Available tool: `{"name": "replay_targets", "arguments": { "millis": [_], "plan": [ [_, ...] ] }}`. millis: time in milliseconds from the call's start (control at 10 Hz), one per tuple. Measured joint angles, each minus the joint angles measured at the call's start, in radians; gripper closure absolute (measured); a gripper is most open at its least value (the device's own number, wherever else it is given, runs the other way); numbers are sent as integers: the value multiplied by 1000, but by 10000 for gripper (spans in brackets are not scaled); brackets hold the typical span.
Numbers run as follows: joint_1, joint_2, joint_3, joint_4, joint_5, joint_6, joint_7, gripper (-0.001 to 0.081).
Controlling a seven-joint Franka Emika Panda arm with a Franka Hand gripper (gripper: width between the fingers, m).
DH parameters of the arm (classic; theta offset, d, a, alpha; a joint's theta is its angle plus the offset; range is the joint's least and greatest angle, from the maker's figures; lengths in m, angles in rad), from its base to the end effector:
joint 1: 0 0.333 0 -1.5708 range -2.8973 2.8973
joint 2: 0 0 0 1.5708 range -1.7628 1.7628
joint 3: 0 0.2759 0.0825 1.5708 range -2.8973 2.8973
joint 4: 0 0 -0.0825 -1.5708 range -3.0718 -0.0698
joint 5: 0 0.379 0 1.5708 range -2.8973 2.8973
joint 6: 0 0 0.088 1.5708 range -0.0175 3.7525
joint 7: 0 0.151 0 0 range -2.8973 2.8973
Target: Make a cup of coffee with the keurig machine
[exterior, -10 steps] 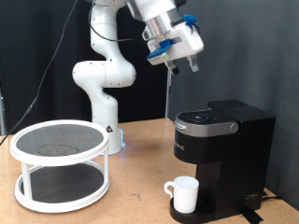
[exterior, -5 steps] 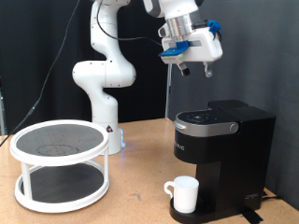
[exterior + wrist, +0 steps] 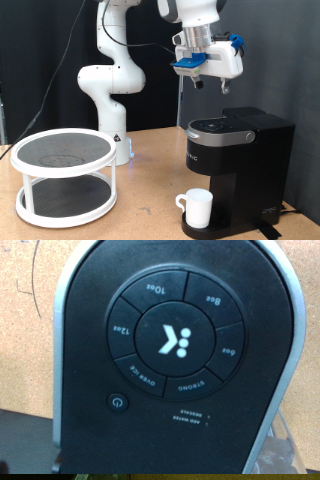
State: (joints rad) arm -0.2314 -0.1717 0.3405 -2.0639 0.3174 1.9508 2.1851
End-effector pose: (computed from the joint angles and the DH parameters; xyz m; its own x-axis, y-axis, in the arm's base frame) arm 0.5123 0.0931 0.4299 -0.5761 -0.7876 -0.2184 -0.8164 0.5674 0.1076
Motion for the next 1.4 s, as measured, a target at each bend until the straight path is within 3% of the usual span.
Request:
{"name": "replay_targets", "arguments": {
  "millis": [400,600,700,800,900,1000,1100,1400],
  "plan": [
    [0,19,-2,0,-2,-20,-11,72],
    [-1,32,-2,0,-24,-49,-9,325],
    [-1,45,-1,0,-36,-54,-2,325],
    [0,59,0,0,-46,-54,4,557],
    [0,75,2,0,-56,-53,17,557],
    [0,90,4,0,-62,-49,28,695],
    [0,106,7,1,-64,-43,32,774],
    [2,147,16,1,-75,-23,36,799]
  ]
}}
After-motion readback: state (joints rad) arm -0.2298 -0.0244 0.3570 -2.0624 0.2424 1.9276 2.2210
